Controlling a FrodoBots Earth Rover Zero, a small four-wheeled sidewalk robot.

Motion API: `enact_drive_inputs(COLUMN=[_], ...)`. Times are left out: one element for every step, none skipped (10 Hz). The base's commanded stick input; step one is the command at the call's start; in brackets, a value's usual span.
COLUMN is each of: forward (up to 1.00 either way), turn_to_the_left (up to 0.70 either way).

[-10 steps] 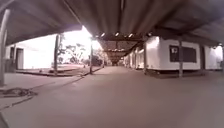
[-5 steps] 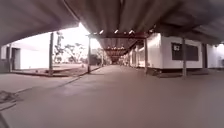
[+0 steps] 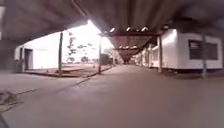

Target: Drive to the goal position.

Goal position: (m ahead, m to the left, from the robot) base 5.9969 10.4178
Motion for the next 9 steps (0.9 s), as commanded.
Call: enact_drive_inputs(forward=[0.85, 0.85, 0.85, 0.85, 0.85, 0.85, 0.85, 0.85, 0.85], turn_to_the_left=[0.34, 0.34, 0.34, 0.34, 0.34, 0.34, 0.34, 0.21, 0.0])
